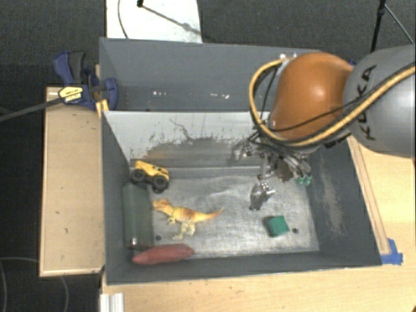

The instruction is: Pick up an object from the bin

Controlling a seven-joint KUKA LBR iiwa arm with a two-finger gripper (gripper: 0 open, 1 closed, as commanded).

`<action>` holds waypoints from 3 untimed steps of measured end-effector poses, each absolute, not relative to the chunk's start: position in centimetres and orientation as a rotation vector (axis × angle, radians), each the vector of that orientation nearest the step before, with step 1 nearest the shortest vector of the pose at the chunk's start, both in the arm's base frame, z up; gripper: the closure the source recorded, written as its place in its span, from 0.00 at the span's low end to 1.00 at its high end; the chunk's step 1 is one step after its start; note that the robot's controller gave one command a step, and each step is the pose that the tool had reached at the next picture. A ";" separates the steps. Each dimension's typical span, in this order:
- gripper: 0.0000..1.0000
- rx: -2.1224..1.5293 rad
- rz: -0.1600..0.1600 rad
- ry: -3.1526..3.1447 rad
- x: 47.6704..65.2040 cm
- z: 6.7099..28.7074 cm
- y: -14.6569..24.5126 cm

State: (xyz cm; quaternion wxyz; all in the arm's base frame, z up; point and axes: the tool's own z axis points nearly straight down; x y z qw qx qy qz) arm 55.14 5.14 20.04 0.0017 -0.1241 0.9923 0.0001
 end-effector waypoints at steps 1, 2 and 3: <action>0.00 -0.202 0.002 3.126 54.7 14.1 8.7; 1.00 -0.319 0.002 3.118 57.6 7.3 11.0; 1.00 -0.319 0.002 3.118 57.6 7.3 11.0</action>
Offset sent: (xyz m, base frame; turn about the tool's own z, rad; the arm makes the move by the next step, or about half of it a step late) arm 0.0220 0.0587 -0.1304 0.0435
